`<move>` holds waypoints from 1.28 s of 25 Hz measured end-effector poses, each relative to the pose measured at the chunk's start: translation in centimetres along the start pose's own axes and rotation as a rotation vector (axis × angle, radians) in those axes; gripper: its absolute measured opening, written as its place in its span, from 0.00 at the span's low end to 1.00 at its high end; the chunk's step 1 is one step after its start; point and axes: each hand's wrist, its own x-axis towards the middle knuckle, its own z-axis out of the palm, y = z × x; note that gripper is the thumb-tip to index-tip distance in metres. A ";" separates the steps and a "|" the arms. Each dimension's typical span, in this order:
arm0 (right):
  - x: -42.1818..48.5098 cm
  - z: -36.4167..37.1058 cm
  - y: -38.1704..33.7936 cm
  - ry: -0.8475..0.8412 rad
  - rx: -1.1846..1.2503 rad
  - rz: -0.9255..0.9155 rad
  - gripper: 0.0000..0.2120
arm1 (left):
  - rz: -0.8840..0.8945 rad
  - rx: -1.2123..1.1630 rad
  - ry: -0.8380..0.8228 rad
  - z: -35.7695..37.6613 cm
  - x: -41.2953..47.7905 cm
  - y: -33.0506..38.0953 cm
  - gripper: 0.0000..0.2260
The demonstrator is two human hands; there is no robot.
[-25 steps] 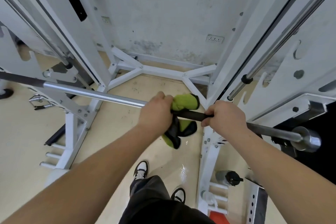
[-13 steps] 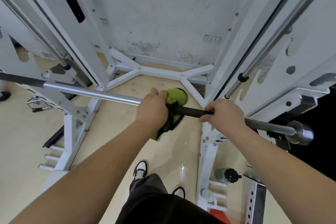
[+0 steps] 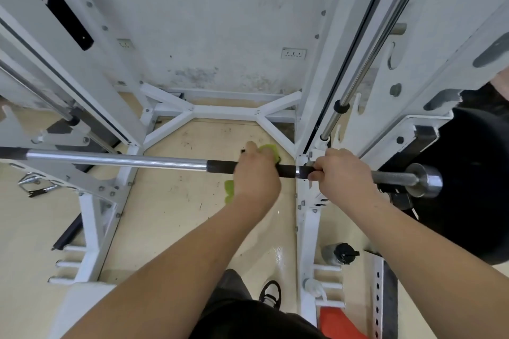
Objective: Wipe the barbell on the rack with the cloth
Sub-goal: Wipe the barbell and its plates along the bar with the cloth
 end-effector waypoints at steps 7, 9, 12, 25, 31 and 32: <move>-0.4 0.6 -0.4 0.063 0.031 0.038 0.09 | 0.126 0.142 0.018 -1.9 -0.5 -5.7 0.11; -0.5 0.8 -0.4 0.084 0.044 0.039 0.09 | -0.021 0.144 0.064 -1.9 -0.3 -5.6 0.07; -0.5 0.5 -0.2 0.075 0.033 0.040 0.09 | 0.062 0.032 -0.022 0.4 -1.2 0.6 0.10; -0.3 -0.1 -0.2 0.029 0.009 0.067 0.07 | 0.083 0.073 -0.071 0.5 -1.9 2.6 0.11; -0.2 0.2 -0.2 0.017 0.053 0.084 0.09 | 0.242 0.237 -0.156 -1.3 -1.0 0.7 0.09; 0.0 0.2 -0.1 0.006 0.059 0.071 0.11 | 0.194 0.262 -0.146 -2.4 -0.5 -1.1 0.08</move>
